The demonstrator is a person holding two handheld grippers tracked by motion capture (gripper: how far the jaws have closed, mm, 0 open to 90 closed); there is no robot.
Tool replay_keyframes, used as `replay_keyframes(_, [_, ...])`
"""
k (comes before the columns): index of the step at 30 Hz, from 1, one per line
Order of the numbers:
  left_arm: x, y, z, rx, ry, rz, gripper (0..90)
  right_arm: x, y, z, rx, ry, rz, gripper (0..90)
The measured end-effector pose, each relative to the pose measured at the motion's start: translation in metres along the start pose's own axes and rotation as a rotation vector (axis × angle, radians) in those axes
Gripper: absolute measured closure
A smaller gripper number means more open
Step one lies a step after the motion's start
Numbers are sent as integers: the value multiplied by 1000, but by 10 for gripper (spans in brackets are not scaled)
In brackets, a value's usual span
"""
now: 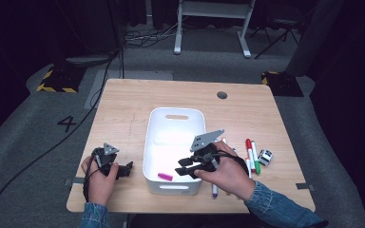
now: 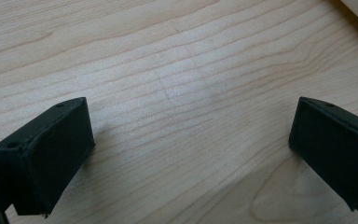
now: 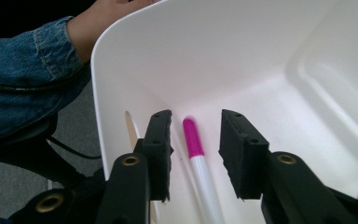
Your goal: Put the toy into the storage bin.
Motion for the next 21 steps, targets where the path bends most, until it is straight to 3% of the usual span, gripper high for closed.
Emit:
replay_keyframes(2, [0,0,0,-1,0,0,0,-2,2,-2,-5,21,13,592])
replay_keyframes(10, [0,0,0,-1,0,0,0,-18,17,-7,20,80,47,599])
replay_keyframes(21, [0,0,0,-1,0,0,0,-52,59,3,92,122,141,615])
Point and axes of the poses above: each handheld gripper's, and its own axes: x roughly forward along the jaws, z roughly out of its underside, y roughly to its right, the point moved 7 cm from there along x, roughly forward along the jaws, and after that the axes turned 9 degrees about z, right-handed, at the moved point
